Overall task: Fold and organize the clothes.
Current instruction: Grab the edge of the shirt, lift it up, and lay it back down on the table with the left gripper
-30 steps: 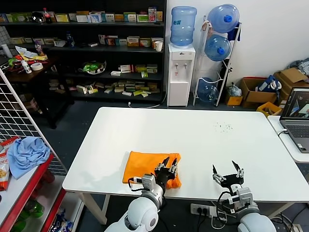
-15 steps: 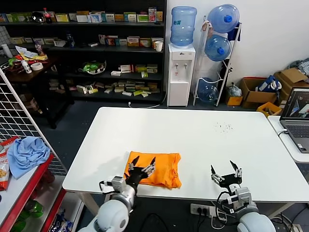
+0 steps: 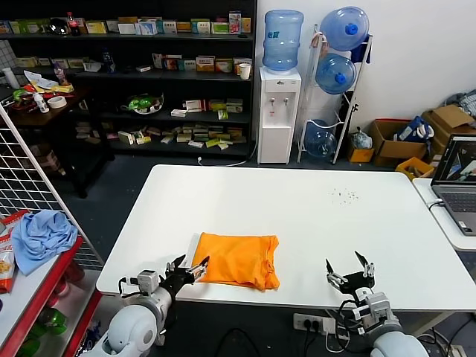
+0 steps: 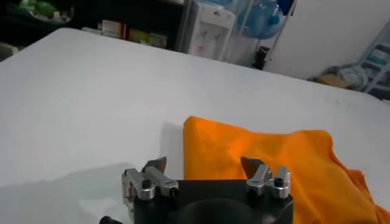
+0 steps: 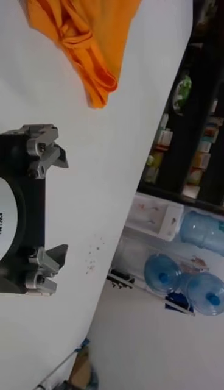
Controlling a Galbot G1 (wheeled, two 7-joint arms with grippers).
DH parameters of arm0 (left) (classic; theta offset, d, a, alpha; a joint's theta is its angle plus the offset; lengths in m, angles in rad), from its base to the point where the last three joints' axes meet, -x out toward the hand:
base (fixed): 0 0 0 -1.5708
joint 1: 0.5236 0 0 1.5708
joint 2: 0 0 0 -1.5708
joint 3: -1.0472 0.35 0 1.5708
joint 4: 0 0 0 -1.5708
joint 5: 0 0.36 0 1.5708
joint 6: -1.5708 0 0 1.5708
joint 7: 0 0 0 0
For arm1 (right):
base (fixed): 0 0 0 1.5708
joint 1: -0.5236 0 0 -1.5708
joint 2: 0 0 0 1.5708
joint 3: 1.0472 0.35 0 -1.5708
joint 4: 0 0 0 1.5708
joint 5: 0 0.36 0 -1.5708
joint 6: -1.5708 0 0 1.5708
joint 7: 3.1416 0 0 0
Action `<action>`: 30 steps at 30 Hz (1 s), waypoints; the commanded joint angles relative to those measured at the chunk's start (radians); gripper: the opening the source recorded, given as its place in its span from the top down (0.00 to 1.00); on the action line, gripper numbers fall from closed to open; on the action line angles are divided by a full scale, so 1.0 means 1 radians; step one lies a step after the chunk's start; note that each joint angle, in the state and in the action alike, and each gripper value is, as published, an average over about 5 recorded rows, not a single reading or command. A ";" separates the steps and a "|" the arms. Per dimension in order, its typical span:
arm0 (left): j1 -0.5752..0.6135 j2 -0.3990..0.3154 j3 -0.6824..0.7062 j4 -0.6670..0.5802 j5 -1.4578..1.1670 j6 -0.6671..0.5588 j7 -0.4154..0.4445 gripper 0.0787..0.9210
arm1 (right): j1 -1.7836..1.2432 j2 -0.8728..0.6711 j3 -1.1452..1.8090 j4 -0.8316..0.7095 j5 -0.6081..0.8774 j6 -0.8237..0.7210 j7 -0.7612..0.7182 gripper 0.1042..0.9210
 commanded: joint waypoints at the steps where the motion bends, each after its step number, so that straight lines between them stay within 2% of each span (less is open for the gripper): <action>1: -0.041 0.005 -0.041 0.089 -0.090 0.076 0.065 0.12 | -0.018 -0.002 0.005 0.003 -0.001 0.002 -0.003 0.12; 13: -0.113 -0.026 -0.037 0.153 -0.131 0.075 0.072 0.12 | -0.016 0.000 0.003 0.002 -0.003 -0.001 -0.004 0.12; 30: -0.095 -0.037 -0.016 0.148 -0.130 0.106 0.103 0.12 | -0.019 0.002 0.005 0.011 0.000 0.001 -0.005 0.12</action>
